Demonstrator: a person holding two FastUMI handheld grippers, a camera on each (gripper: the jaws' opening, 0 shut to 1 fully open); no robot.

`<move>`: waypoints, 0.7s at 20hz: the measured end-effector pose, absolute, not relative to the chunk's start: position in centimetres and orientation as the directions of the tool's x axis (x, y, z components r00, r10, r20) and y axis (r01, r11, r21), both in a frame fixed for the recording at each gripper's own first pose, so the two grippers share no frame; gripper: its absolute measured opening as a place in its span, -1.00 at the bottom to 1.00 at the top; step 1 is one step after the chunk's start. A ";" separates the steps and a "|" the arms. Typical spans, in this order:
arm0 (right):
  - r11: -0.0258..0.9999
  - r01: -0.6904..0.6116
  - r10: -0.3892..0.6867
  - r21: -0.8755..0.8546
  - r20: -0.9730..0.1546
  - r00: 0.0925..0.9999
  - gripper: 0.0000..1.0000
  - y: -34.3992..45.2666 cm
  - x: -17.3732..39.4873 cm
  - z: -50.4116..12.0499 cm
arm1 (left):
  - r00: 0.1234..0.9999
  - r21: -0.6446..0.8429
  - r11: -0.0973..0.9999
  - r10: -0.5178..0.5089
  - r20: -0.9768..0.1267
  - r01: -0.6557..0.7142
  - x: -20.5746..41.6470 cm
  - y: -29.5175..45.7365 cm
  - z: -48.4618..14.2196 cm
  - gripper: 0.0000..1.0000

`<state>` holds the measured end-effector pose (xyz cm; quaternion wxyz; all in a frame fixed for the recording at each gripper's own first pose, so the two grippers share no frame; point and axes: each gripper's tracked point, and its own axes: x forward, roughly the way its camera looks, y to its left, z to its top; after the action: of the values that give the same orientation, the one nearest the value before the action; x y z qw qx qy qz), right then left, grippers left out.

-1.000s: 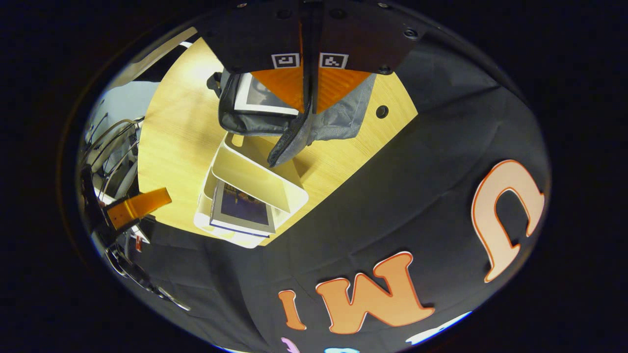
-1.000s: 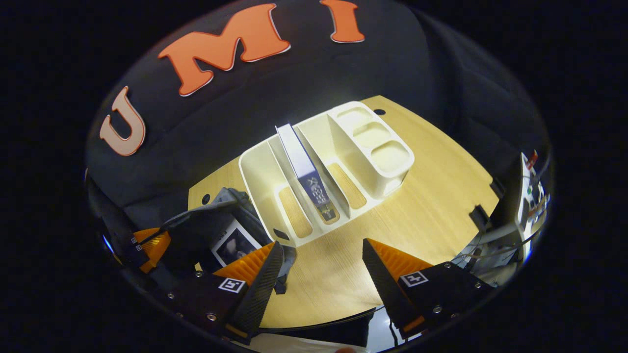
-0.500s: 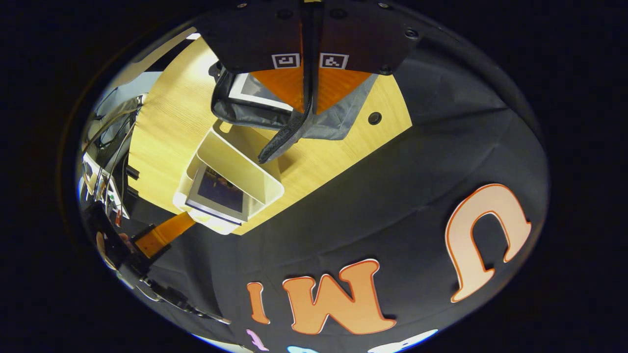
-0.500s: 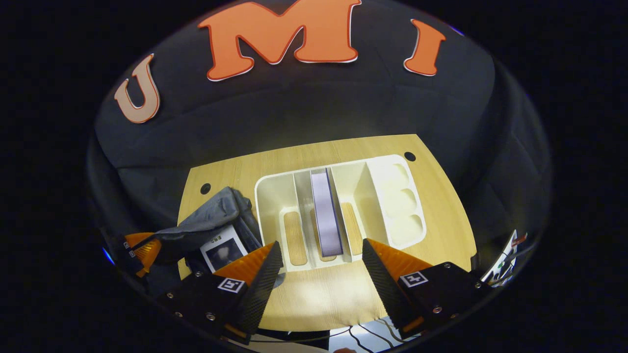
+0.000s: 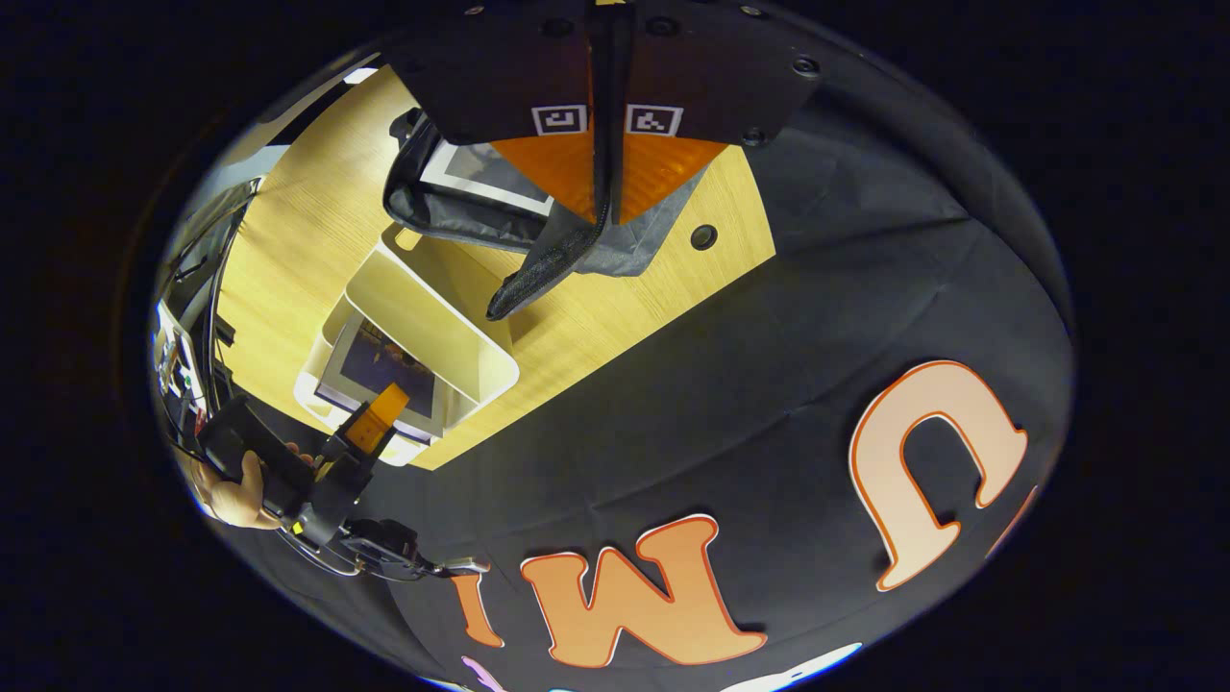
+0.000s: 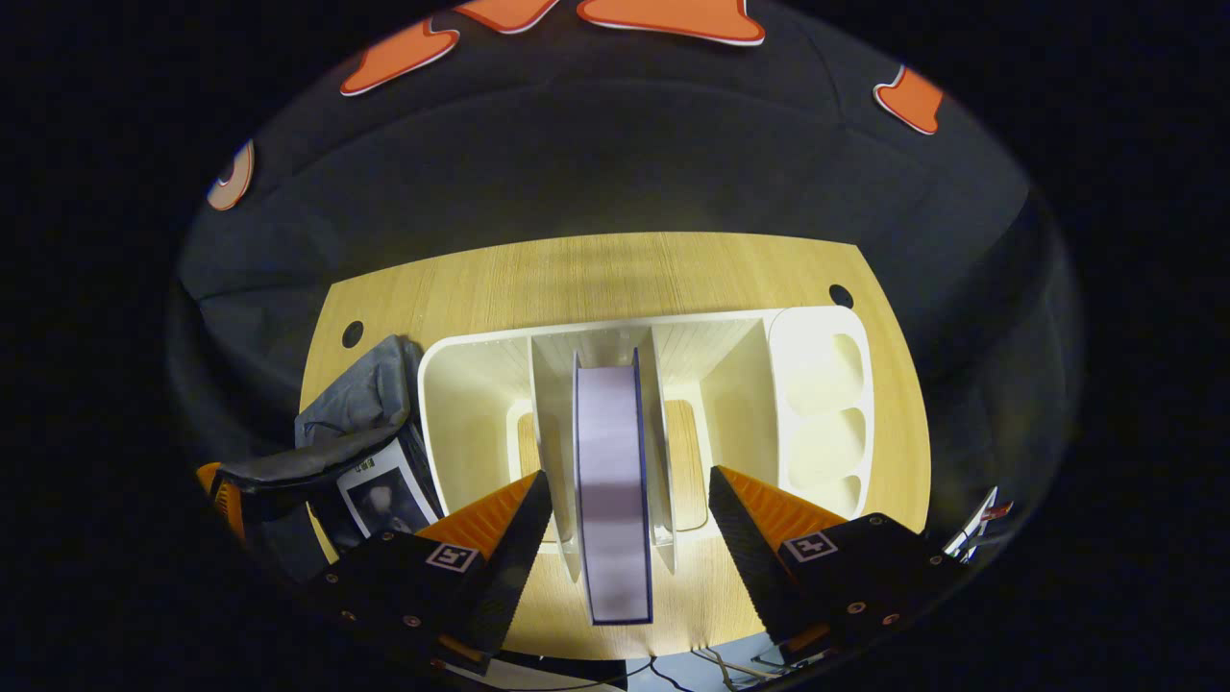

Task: Open the schoolbag, grab two books from the bookshelf and put them into the schoolbag.

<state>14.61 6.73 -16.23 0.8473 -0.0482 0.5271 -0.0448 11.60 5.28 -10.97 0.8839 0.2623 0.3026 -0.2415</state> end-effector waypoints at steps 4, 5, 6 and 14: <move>0.995 0.035 -0.103 -0.097 -0.916 0.387 0.59 6.4 15.2 -18.8 | 0.716 0.357 0.742 -0.230 -0.659 0.567 11.9 5.5 -10.8 -0.98; 0.995 0.030 -0.097 -0.093 -0.920 0.381 0.49 6.4 15.3 -19.4 | 0.717 0.365 0.737 -0.227 -0.659 0.569 11.9 5.3 -10.8 -0.99; 0.996 0.027 -0.086 -0.082 -0.924 0.373 0.12 6.8 15.3 -19.8 | 0.716 0.369 0.733 -0.227 -0.660 0.572 11.9 5.3 -10.9 -0.99; 0.998 0.038 -0.053 -0.041 -0.901 0.430 -0.21 7.7 14.1 -16.4 | 0.679 0.315 0.729 -0.272 -0.682 0.608 11.0 5.0 -11.2 -0.98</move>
<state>14.09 7.72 -16.41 0.8454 -0.0069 0.5334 -0.0271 11.01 4.99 -11.22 0.8759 0.2691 0.3119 -0.2512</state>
